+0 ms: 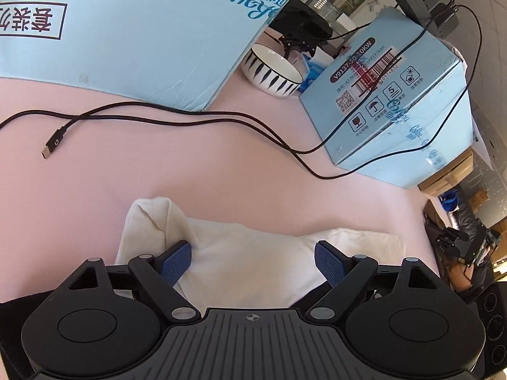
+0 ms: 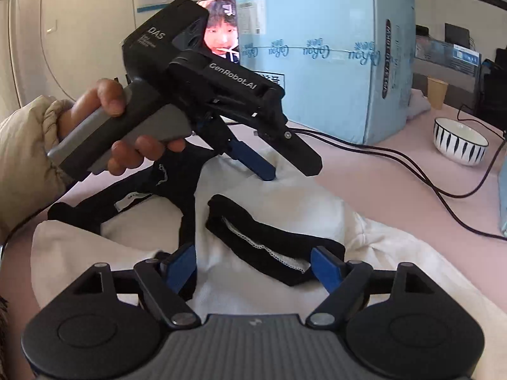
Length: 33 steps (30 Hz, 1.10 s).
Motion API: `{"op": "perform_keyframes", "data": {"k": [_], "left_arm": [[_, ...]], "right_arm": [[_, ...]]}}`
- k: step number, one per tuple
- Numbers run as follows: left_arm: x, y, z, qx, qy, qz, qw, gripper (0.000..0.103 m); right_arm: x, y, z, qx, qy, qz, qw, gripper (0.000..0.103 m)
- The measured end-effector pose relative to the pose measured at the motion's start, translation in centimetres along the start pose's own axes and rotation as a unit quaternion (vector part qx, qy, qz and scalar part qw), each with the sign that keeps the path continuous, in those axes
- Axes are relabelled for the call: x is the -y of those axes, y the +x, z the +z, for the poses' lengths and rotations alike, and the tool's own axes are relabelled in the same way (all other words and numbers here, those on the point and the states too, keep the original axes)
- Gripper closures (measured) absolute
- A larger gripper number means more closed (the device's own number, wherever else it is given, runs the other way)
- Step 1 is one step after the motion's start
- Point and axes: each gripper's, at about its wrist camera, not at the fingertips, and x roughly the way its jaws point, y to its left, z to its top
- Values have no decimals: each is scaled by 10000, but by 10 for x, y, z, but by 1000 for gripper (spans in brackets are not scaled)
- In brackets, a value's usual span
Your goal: Fold clothes
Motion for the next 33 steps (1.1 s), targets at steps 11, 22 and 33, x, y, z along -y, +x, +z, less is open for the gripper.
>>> {"op": "perform_keyframes", "data": {"k": [11,22,33], "left_arm": [[0,-58,-12,223,232,283,9991,15],[1,-189,-167,355,1349,1824,9733,11],[21,-153,-219,134,2560,1809,9495,11]], "right_arm": [[-12,-57,14,531,256,-216,9980,20],[-91,-220,-96,832,249,-1659,9823,6],[-137,-208,-183,222,392,-2639,9635,7]]}}
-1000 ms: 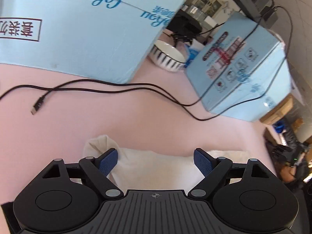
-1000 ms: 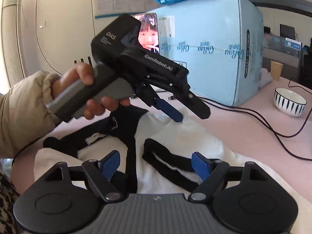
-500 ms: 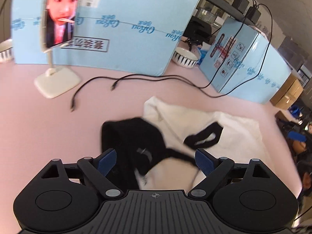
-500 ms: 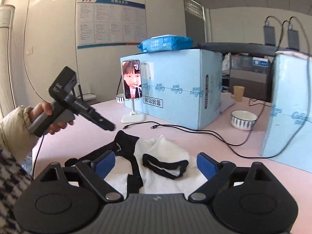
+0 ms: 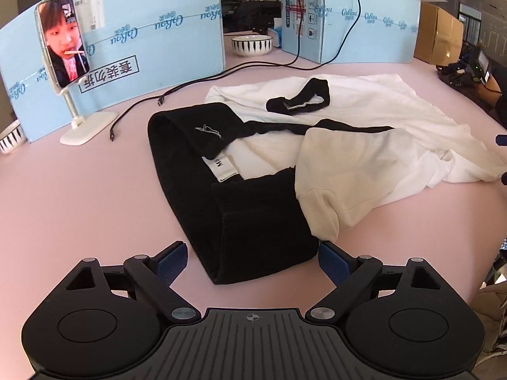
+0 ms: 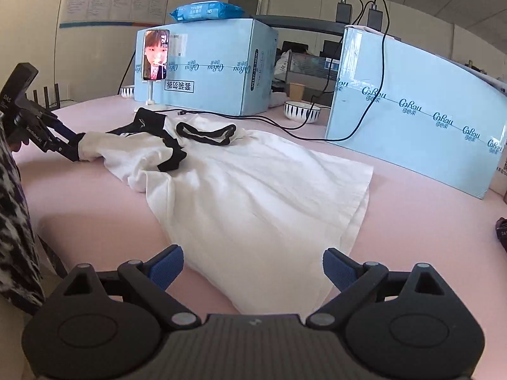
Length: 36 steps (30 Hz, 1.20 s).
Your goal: Fold clothes
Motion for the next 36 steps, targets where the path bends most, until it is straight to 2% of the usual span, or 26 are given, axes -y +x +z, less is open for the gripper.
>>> {"op": "perform_keyframes", "data": {"k": [4,9,11,13,14,15,16,17,18,19,21,24,28,30,34,36], "left_arm": [[7,8,-1,243,30,-63,9997,11],[14,14,-5,551,136,111,9983,12],[20,13,-6,677,332,189,9970,16],[25,10,-8,713,408,126,9965,33],[25,9,-8,708,413,105,9966,38],[26,7,-8,703,418,85,9966,53],[27,5,-8,697,424,65,9966,61],[28,3,-7,681,432,51,9967,65],[29,1,-6,627,432,35,9971,74],[26,-1,-4,545,391,-18,9977,79],[22,-7,-1,379,285,-114,9988,82],[14,-16,2,243,174,-256,9992,83],[12,-34,-5,135,-86,-513,9986,83],[12,-45,-9,157,-253,-594,9978,83],[4,-63,-21,480,-1048,-813,9900,84],[-1,-64,-30,496,-1414,-984,9838,84]], "right_arm": [[-9,11,-3,-27,-289,-98,9995,12],[-8,21,-1,-80,-203,-76,9997,19],[-9,23,-1,-64,-159,51,9998,35],[-10,23,-1,-59,-81,237,9997,65],[-11,22,-1,-51,-81,238,9997,74],[-12,22,-1,-42,-93,206,9997,85],[-13,22,-2,-34,-106,174,9998,91],[-10,21,-2,-15,-37,199,9998,91],[-5,20,-3,9,74,256,9996,92],[0,18,-3,31,228,328,9992,93],[7,10,-1,108,443,450,9979,94],[12,-7,5,313,518,505,9969,94],[11,-14,-1,153,634,610,9960,95],[9,-26,0,204,697,695,9949,95],[4,-59,12,662,707,790,9922,95],[2,-59,9,609,698,707,9932,95]]}}
